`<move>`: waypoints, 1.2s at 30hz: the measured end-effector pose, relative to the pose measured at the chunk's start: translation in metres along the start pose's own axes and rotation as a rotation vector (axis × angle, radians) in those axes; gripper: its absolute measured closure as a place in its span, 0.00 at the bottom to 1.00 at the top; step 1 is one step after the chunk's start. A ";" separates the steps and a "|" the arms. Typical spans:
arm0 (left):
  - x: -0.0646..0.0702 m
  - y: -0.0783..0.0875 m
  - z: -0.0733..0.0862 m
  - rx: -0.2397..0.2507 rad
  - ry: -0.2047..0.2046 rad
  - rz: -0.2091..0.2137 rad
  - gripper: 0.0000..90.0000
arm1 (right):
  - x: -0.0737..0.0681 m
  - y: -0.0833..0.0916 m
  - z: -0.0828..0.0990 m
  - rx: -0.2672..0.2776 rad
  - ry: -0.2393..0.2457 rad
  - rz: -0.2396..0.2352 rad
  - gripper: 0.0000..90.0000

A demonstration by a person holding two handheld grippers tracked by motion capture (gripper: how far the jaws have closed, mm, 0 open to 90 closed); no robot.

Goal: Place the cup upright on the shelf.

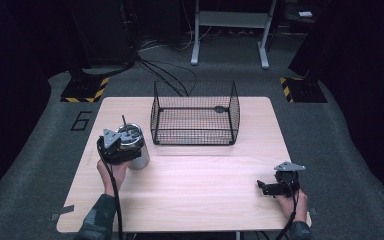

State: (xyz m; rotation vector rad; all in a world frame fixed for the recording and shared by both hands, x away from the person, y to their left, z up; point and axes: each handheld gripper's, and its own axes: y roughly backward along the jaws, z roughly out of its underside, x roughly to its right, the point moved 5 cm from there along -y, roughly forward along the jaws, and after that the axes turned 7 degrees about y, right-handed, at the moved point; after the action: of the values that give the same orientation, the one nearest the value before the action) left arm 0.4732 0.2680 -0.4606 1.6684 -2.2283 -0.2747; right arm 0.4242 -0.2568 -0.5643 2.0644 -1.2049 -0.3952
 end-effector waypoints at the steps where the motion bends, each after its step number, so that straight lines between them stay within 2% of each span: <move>1: -0.001 0.000 0.000 0.004 0.005 0.006 0.04 | 0.000 0.000 0.000 0.000 0.000 0.000 0.00; 7: -0.001 0.005 -0.003 0.020 0.000 0.017 0.04 | 0.000 0.000 0.000 0.000 0.002 0.000 0.00; 27: 0.005 0.018 -0.013 0.005 -0.043 0.075 0.04 | 0.000 0.000 0.000 0.000 0.000 0.000 0.00; 36: 0.019 0.022 -0.023 -0.006 -0.066 0.135 0.04 | 0.000 0.000 0.000 0.000 0.000 0.000 0.00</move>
State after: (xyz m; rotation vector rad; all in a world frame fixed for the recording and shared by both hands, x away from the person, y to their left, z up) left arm 0.4581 0.2574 -0.4289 1.5179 -2.3731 -0.3059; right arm 0.4242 -0.2568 -0.5643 2.0642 -1.2048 -0.3951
